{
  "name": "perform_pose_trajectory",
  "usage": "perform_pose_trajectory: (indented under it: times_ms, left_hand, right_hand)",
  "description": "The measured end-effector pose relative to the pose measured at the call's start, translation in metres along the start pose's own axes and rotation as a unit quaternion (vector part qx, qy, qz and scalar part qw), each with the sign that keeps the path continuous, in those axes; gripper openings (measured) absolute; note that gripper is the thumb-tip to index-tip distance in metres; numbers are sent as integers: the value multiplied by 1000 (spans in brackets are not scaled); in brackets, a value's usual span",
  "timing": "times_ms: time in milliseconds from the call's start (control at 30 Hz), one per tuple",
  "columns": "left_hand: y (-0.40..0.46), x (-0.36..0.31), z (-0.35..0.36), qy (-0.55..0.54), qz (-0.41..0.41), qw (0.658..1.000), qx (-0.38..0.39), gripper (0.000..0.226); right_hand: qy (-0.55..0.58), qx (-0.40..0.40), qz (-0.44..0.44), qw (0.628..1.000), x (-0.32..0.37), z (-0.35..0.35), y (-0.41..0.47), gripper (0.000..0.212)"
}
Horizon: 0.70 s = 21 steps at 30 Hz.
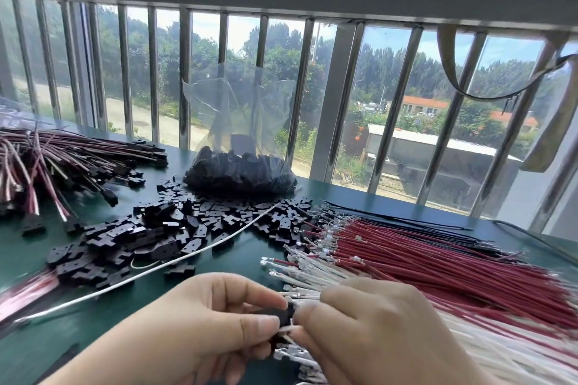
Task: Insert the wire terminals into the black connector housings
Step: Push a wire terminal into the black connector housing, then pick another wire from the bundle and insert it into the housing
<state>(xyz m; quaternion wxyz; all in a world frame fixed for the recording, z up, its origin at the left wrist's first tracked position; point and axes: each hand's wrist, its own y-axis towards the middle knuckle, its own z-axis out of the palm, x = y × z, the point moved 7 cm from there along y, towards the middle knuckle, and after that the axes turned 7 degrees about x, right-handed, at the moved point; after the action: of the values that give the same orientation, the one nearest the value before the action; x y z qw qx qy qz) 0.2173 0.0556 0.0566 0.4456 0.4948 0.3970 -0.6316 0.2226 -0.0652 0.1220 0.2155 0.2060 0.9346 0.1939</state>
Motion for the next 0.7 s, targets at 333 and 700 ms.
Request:
perform_pose_trajectory:
  times_ms: [333,700]
  left_hand:
    - [4,4,5,-67,1,997,38,63]
    - [9,-4,-23,84,34,990,-110,40]
  right_hand:
    - [12,61,-32,998,8,3,-4,25]
    - [313,88,289,901,-109,37,-25,16]
